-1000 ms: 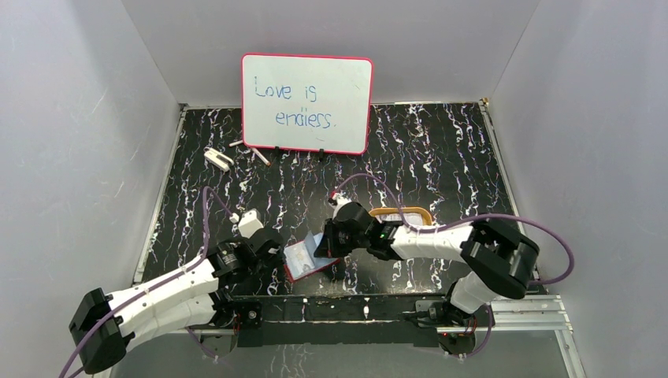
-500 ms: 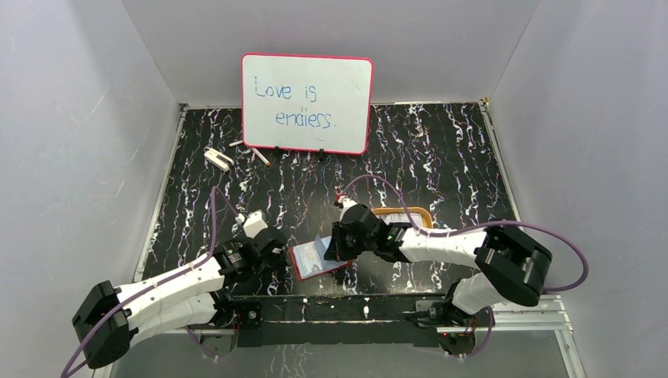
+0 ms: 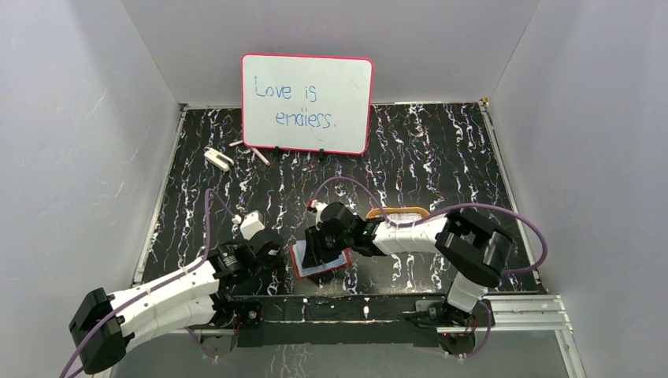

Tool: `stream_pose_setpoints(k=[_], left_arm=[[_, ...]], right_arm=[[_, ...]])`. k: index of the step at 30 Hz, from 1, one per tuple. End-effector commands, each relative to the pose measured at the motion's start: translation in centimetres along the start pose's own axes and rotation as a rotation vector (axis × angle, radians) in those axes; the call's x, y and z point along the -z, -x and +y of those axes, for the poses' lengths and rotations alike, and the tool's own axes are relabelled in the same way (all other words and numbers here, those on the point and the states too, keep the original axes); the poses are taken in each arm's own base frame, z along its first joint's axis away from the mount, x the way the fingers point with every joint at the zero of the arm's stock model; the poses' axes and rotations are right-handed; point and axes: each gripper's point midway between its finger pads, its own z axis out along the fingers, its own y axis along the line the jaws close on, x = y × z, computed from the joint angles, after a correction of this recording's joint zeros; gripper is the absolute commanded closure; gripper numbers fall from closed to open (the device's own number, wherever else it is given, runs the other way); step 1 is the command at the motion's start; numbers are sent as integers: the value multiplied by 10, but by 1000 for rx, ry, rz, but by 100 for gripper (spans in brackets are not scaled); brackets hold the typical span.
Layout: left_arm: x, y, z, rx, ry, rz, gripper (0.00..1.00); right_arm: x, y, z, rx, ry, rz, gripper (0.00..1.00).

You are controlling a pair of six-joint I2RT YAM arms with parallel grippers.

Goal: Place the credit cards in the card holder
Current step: Turn over the card slot in the card holder.

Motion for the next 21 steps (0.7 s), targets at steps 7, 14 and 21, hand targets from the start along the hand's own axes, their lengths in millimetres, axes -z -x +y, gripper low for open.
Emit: stream_pose_setpoints(k=[7,14,21], left_arm=[[24,36,-4,33,-5,-127,65],[38,51,-25,22,-81,-161,59],[35,38,-61,-36,-244,-91,58]], right_arm=[[13,20,48,125,161,-31,29],[79,49,39,151,7,-230,25],[207,104,-82,-149,-426,-538,42]])
